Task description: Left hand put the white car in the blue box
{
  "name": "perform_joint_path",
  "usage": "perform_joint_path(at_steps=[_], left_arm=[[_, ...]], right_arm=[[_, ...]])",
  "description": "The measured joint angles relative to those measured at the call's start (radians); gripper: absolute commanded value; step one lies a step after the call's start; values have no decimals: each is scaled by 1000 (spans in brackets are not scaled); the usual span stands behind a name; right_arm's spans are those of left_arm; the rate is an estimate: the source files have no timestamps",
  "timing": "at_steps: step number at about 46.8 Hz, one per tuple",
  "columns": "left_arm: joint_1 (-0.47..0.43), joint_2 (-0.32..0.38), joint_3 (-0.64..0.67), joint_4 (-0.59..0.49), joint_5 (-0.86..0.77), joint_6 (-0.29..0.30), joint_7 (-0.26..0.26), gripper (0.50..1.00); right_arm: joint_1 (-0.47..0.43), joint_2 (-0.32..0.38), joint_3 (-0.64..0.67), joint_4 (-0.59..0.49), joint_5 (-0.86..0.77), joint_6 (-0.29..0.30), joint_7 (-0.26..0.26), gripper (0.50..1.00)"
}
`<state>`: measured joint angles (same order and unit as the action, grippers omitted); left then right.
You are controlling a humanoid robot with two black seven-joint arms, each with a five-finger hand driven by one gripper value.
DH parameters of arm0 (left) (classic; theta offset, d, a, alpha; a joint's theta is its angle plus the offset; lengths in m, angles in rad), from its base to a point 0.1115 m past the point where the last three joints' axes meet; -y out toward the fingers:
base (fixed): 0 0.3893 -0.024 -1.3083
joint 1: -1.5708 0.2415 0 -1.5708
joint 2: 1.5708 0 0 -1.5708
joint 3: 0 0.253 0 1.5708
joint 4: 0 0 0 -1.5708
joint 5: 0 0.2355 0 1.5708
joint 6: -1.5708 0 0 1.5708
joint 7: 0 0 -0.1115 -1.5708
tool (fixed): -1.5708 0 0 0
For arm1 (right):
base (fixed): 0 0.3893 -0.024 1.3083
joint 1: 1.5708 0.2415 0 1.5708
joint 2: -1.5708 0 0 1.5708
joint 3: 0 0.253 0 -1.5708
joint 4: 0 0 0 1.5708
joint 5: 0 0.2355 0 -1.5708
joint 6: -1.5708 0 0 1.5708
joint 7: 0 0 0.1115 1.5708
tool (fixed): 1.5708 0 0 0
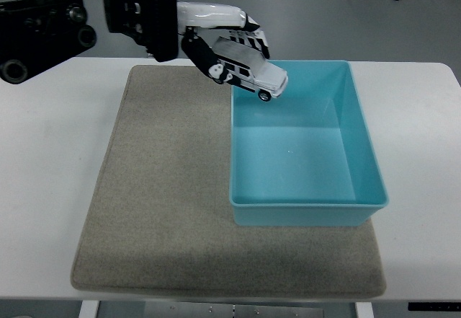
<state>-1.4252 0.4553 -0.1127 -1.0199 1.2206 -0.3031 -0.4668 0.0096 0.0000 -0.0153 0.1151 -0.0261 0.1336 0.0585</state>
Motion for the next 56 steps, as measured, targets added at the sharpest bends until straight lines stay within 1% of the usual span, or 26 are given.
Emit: perform_joint_path(at_steps=[4, 10, 16, 19, 20, 21, 22, 24, 25, 26, 27, 29, 30, 32, 35, 50, 56], left_arm=[[6, -49, 6, 27, 2, 6, 8, 500], [23, -132, 30, 75, 9, 14, 42, 500], [55, -177, 32, 103, 49, 19, 59, 500], [72, -192, 32, 111, 57, 45, 60, 500], [79, -195, 32, 112, 58, 60, 60, 548], [85, -198, 32, 114, 58, 74, 60, 635], [91, -199, 32, 114, 58, 89, 60, 685], [104, -201, 32, 114, 59, 117, 60, 694], [110, -203, 32, 114, 59, 128, 60, 707], [117, -205, 32, 114, 59, 136, 60, 730], [123, -208, 32, 114, 59, 141, 60, 777], [131, -210, 32, 113, 60, 145, 60, 887], [134, -211, 32, 112, 60, 146, 60, 921], [137, -211, 32, 112, 60, 148, 60, 941], [139, -211, 32, 112, 57, 148, 60, 994], [144, -203, 12, 108, 20, 138, 60, 999], [143, -180, -23, 107, -67, 142, 60, 999]], right_arm=[[-1, 0, 0, 0, 0, 0, 0, 936], [-1, 0, 0, 0, 0, 0, 0, 936], [-1, 0, 0, 0, 0, 0, 0, 936], [-1, 0, 0, 0, 0, 0, 0, 936], [-1, 0, 0, 0, 0, 0, 0, 936], [-1, 0, 0, 0, 0, 0, 0, 936], [0, 0, 0, 0, 0, 0, 0, 936], [0, 0, 0, 0, 0, 0, 0, 936], [0, 0, 0, 0, 0, 0, 0, 936], [0, 0, 0, 0, 0, 0, 0, 936], [0, 0, 0, 0, 0, 0, 0, 936], [0, 0, 0, 0, 0, 0, 0, 936], [0, 0, 0, 0, 0, 0, 0, 936], [0, 0, 0, 0, 0, 0, 0, 936], [0, 0, 0, 0, 0, 0, 0, 936], [0, 0, 0, 0, 0, 0, 0, 936], [0, 0, 0, 0, 0, 0, 0, 936]])
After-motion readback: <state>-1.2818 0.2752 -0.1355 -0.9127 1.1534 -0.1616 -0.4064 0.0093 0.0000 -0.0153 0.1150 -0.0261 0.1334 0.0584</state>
